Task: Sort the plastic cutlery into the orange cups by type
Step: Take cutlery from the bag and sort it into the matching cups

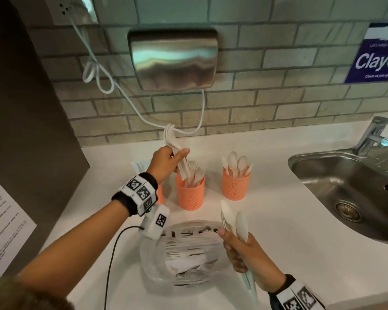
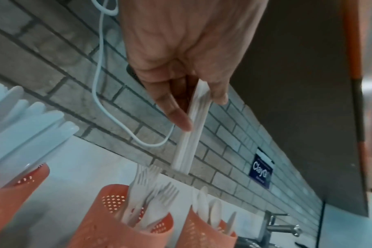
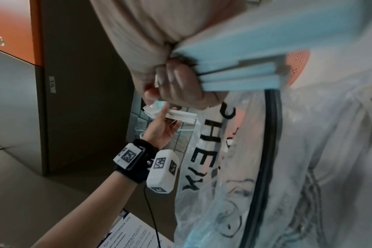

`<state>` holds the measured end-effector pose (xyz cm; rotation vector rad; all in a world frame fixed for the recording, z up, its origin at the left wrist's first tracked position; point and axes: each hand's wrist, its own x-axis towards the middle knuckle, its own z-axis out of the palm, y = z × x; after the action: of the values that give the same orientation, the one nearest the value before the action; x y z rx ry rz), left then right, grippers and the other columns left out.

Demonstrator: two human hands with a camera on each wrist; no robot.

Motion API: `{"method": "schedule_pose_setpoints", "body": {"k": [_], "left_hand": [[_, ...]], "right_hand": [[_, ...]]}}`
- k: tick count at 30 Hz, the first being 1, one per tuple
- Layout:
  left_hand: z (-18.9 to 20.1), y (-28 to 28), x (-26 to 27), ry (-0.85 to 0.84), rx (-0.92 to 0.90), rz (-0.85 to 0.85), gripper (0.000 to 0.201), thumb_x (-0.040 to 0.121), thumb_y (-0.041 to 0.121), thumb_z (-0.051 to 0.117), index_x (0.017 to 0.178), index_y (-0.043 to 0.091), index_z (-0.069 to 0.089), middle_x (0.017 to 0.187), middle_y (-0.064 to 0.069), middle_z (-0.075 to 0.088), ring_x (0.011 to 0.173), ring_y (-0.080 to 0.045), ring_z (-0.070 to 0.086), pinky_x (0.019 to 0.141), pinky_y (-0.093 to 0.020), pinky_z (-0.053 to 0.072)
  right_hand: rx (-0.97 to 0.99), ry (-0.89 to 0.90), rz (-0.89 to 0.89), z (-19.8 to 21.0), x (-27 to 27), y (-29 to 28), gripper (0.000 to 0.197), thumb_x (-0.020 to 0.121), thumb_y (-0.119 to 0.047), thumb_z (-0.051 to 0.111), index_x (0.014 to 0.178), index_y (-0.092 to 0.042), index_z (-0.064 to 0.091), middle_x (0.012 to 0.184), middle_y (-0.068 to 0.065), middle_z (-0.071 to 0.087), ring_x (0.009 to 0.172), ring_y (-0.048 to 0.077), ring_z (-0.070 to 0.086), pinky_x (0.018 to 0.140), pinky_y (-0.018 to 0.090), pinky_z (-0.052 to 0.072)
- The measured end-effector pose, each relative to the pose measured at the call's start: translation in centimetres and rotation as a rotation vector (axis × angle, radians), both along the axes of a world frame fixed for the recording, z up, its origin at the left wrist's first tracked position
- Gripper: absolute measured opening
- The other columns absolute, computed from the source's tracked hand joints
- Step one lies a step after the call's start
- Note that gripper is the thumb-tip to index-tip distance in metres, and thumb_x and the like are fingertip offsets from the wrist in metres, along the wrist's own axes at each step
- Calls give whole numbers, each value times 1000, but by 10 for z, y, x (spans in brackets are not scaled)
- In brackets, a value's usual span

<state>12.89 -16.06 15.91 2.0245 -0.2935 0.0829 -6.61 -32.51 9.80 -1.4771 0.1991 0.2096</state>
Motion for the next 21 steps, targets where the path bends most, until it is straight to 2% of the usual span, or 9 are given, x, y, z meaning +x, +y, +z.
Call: {"method": "schedule_pose_setpoints", "body": {"k": [3, 7, 9, 12, 15, 17, 19, 21], "left_hand": [[-11, -8, 20, -8, 34, 24, 40, 82, 32, 67, 87, -7, 68, 84, -21, 71, 76, -31, 69, 76, -45, 57], [-32, -12, 34, -2, 116, 63, 41, 75, 33, 74, 93, -2, 66, 86, -20, 71, 79, -34, 67, 77, -46, 56], [-40, -13, 39, 29, 149, 78, 44, 73, 34, 76, 100, 1, 63, 92, -18, 70, 86, -33, 66, 79, -41, 55], [-49, -14, 44, 52, 238, 83, 44, 75, 26, 75, 111, 4, 60, 110, -16, 68, 103, -31, 62, 81, -27, 45], [-58, -14, 49, 97, 234, 98, 47, 75, 20, 75, 116, 5, 57, 118, -15, 64, 109, -30, 59, 85, -27, 43], [-63, -13, 53, 127, 241, 111, 44, 74, 21, 76, 111, 7, 55, 111, -13, 65, 104, -30, 60, 85, -31, 47], [-67, -13, 55, 138, 234, 125, 41, 74, 21, 76, 102, 11, 49, 92, -5, 61, 92, -28, 59, 75, -31, 48], [-68, -14, 55, 128, 201, 117, 44, 74, 17, 76, 106, 13, 45, 85, 0, 53, 85, -24, 55, 70, -30, 45]], "right_hand": [[0, -8, -81, -1, 1, -10, 39, 74, -39, 61, 50, -16, 42, 42, -4, 26, 35, 9, 18, 35, 16, 18], [-7, -16, -162, -3, 5, -21, 41, 80, -34, 60, 53, -15, 36, 43, -3, 24, 36, 9, 19, 35, 16, 19], [2, -24, -193, -3, 8, -23, 42, 83, -30, 60, 53, -15, 34, 43, -4, 23, 36, 9, 18, 35, 15, 19], [20, -46, -219, -3, 12, -24, 43, 83, -29, 59, 53, -16, 32, 43, -5, 22, 36, 9, 17, 35, 15, 18], [20, -54, -235, -4, 14, -24, 42, 80, -33, 60, 54, -15, 32, 43, -5, 22, 36, 9, 17, 35, 16, 18], [14, -53, -239, -4, 15, -24, 42, 76, -37, 60, 54, -15, 32, 43, -4, 22, 37, 9, 17, 37, 16, 18], [10, -57, -240, -4, 15, -23, 42, 70, -41, 61, 53, -15, 32, 44, -4, 22, 37, 10, 17, 37, 17, 17], [10, -66, -244, -3, 17, -23, 42, 69, -41, 60, 53, -15, 32, 43, -5, 22, 37, 9, 18, 36, 16, 18]]}}
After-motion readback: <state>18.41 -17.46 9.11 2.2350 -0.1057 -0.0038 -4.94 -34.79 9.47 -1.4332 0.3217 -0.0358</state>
